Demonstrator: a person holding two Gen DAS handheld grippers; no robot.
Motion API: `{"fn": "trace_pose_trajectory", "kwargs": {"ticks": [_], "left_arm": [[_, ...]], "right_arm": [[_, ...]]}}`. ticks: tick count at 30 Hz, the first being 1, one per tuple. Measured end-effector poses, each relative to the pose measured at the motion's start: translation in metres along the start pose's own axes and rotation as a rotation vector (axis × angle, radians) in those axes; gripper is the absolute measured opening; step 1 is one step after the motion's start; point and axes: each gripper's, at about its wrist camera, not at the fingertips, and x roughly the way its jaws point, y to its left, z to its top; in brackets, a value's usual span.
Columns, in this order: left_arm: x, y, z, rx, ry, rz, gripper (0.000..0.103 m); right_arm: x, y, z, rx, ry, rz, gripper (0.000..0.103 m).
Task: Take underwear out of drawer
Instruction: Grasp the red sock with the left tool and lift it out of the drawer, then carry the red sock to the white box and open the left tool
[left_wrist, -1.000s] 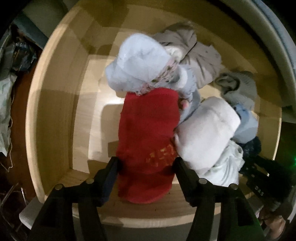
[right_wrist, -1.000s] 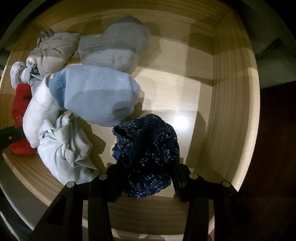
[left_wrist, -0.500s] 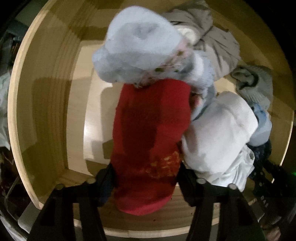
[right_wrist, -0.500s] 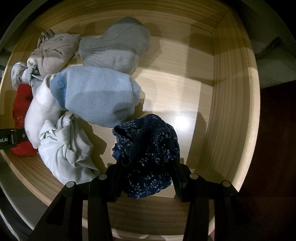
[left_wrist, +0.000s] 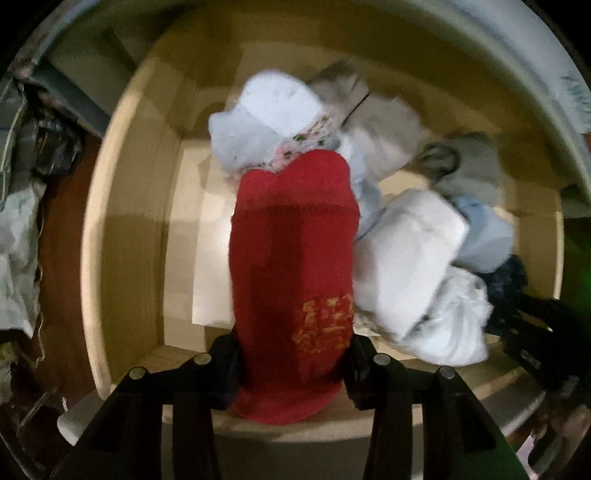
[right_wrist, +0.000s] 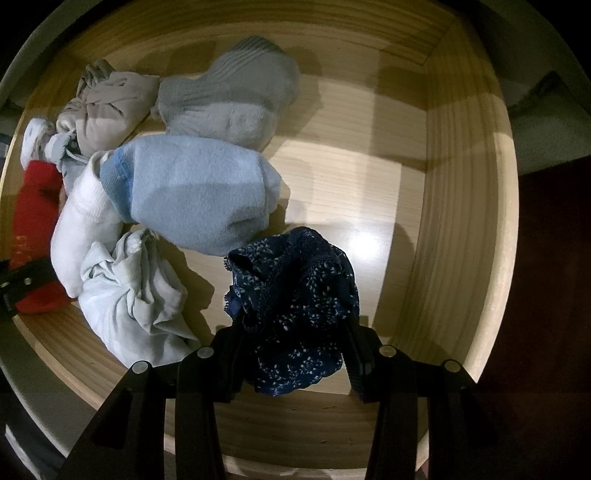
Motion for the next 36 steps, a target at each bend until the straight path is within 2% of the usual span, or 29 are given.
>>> {"fn": "trace_pose_trajectory", "kwargs": {"ticks": [6, 12, 16, 19, 28, 33, 36], "left_arm": [[-0.035, -0.011, -0.015, 0.070, -0.167, -0.008, 0.044], [-0.085, -0.006, -0.030, 0.099, -0.385, -0.017, 0.044], [-0.122, 0.010, -0.038, 0.112, -0.482, -0.019, 0.044], [-0.152, 0.010, -0.040, 0.146, -0.562, 0.007, 0.044], [-0.237, 0.002, -0.020, 0.234, -0.784, 0.063, 0.044], [-0.279, -0.005, 0.011, 0.254, -0.877, 0.093, 0.044], [-0.293, -0.010, 0.035, 0.253, -0.900, 0.095, 0.044]], "right_arm": [[-0.001, -0.002, 0.000, 0.002, -0.002, 0.003, 0.042], [-0.001, -0.002, 0.001, 0.004, -0.004, 0.004, 0.042], [-0.001, -0.002, 0.001, 0.005, -0.004, 0.004, 0.042], [-0.001, -0.003, 0.001, 0.004, -0.004, 0.004, 0.042], [-0.001, -0.003, 0.002, 0.005, -0.004, 0.008, 0.042], [-0.001, -0.004, 0.003, 0.006, -0.004, 0.009, 0.042], [-0.001, -0.004, 0.003, 0.007, -0.005, 0.013, 0.042]]}}
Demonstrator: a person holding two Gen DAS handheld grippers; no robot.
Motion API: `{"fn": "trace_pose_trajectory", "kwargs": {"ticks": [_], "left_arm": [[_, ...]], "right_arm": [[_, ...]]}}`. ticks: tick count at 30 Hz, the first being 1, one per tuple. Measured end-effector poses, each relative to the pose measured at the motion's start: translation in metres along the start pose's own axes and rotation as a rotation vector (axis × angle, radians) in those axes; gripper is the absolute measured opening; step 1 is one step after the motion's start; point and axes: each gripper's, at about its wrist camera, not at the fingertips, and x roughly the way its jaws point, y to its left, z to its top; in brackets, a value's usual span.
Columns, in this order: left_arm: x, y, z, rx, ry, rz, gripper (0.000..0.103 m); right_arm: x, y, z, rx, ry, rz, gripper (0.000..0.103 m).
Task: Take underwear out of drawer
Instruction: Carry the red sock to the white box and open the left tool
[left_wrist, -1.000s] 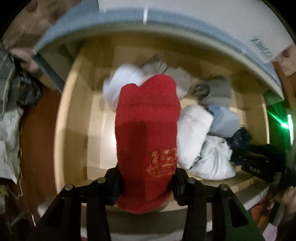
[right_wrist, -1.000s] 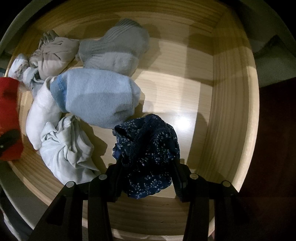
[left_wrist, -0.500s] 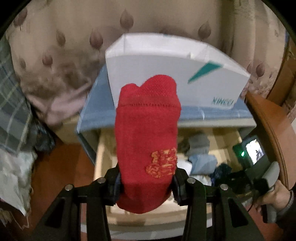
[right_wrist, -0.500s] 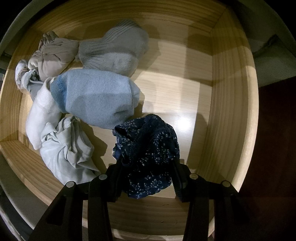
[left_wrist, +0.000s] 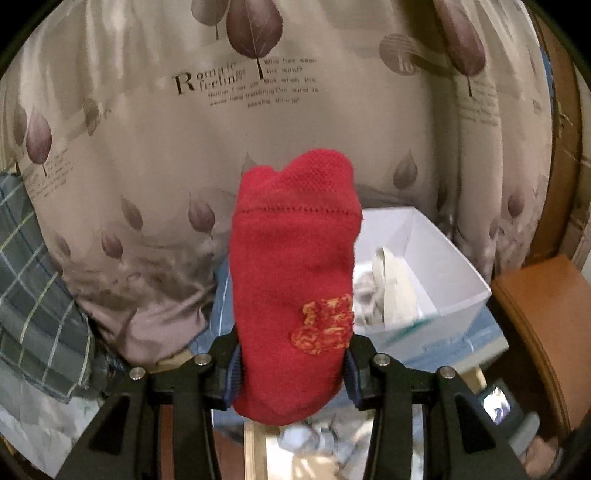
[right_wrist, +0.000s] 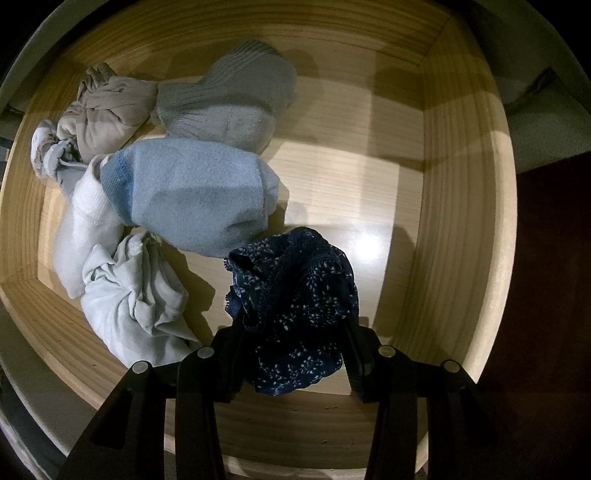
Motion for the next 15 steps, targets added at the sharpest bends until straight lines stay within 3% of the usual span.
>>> {"fn": "trace_pose_trajectory", "kwargs": {"ticks": [6, 15], "left_arm": [[0.040, -0.001, 0.033, -0.013, 0.034, -0.006, 0.044], [0.099, -0.004, 0.036, -0.034, 0.190, -0.032, 0.045]], "right_arm": [[-0.002, -0.001, 0.001, 0.003, -0.002, 0.010, 0.042], [-0.002, -0.005, 0.002, 0.009, -0.004, 0.025, 0.042]]}}
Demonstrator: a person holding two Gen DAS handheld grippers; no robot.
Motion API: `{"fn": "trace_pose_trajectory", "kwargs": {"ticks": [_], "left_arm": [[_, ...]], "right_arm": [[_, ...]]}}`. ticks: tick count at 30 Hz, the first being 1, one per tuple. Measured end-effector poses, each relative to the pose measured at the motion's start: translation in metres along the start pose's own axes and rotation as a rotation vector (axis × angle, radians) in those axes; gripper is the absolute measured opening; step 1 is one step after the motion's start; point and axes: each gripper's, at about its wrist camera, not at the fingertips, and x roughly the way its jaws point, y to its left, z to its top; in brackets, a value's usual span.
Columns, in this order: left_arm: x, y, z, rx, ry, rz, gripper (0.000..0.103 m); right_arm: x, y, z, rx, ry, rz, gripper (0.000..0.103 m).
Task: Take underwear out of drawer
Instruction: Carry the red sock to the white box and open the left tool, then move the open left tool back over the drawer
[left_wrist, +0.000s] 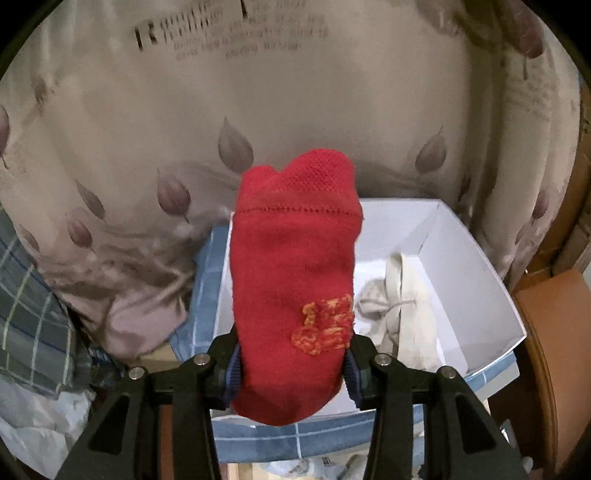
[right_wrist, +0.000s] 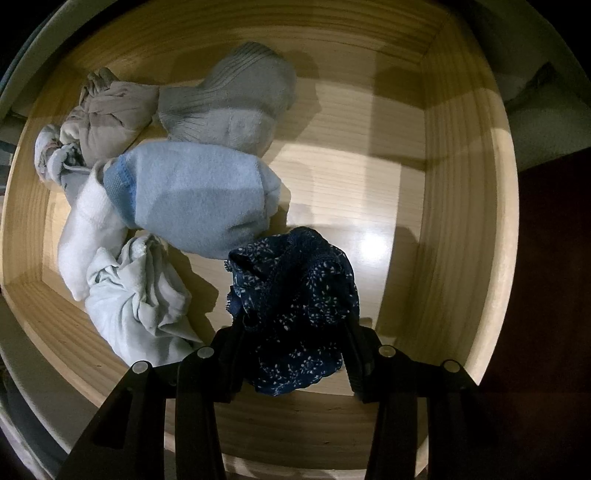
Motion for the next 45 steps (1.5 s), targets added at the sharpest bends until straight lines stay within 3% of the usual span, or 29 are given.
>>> {"fn": "trace_pose_trajectory", "kwargs": {"ticks": [4, 12, 17, 29, 36, 45], "left_arm": [[0.019, 0.000, -0.003, -0.017, 0.074, -0.012, 0.046], [0.035, -0.013, -0.010, 0.030, 0.107, 0.027, 0.051], [0.041, -0.014, -0.016, 0.016, 0.135, -0.026, 0.055], [0.007, -0.008, -0.022, -0.009, 0.093, -0.037, 0.058], [-0.025, 0.000, -0.059, 0.015, 0.111, -0.032, 0.058], [-0.028, 0.002, -0.148, 0.026, 0.208, 0.037, 0.058]], "right_arm": [[0.001, -0.001, 0.001, 0.001, -0.001, 0.004, 0.042], [0.001, -0.003, 0.001, 0.008, -0.003, 0.011, 0.042], [0.002, -0.003, 0.001, 0.008, -0.004, 0.013, 0.042], [0.003, -0.003, 0.002, 0.008, -0.003, 0.014, 0.043], [0.003, -0.004, 0.002, 0.009, -0.002, 0.013, 0.043], [0.006, -0.004, -0.001, 0.006, 0.002, 0.001, 0.043]]}}
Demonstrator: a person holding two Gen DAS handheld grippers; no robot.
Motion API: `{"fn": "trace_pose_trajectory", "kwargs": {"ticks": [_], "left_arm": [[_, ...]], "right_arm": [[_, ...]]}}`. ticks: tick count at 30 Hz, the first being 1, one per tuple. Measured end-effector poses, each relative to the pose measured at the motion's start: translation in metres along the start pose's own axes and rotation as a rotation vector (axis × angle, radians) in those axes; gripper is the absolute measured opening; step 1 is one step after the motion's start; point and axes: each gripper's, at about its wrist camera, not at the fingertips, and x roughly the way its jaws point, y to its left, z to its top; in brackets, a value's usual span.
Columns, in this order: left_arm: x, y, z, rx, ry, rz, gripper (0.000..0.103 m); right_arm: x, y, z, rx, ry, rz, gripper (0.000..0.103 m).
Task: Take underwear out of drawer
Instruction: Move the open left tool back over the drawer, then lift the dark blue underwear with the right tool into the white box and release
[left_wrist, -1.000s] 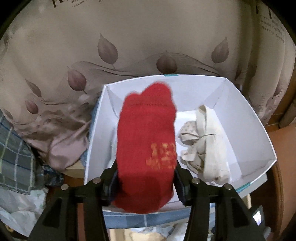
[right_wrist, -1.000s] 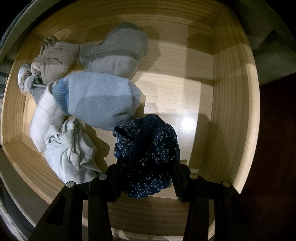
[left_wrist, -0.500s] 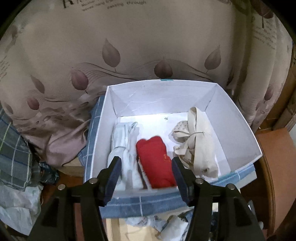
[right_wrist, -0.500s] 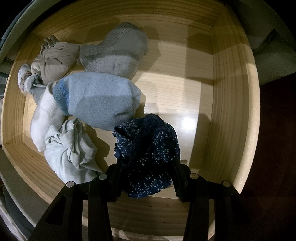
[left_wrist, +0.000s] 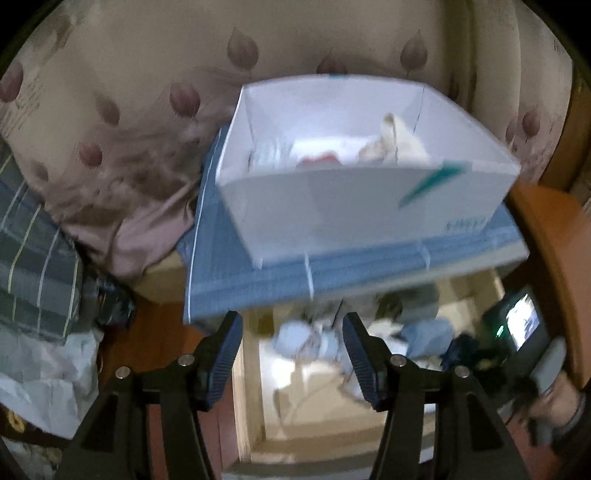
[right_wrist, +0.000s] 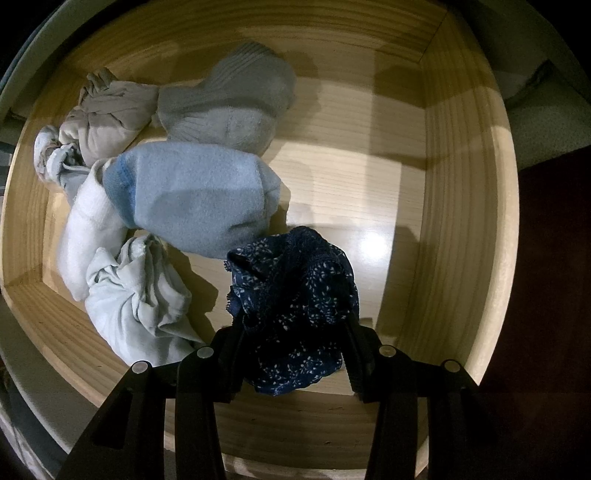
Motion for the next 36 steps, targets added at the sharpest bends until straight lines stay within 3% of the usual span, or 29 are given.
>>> {"fn": "trace_pose_trajectory", "kwargs": {"ticks": [9, 16, 22, 27, 36], "left_arm": [[0.043, -0.005, -0.069, -0.103, 0.113, 0.018, 0.058], [0.059, 0.000, -0.088, -0.184, 0.130, 0.055, 0.058], [0.067, 0.000, -0.100, -0.191, 0.135, 0.112, 0.058], [0.067, 0.003, -0.101, -0.220, 0.130, 0.117, 0.058], [0.057, 0.008, -0.103, -0.245, 0.073, 0.149, 0.058]], "right_arm": [[0.001, 0.006, -0.003, -0.023, 0.017, -0.026, 0.045], [-0.001, 0.005, -0.003, -0.017, 0.013, -0.029, 0.043], [-0.005, 0.001, -0.002, 0.000, -0.009, -0.015, 0.039], [-0.013, 0.002, -0.005, 0.001, -0.065, -0.034, 0.037], [-0.041, -0.001, -0.020, 0.022, -0.242, -0.028, 0.037]]}}
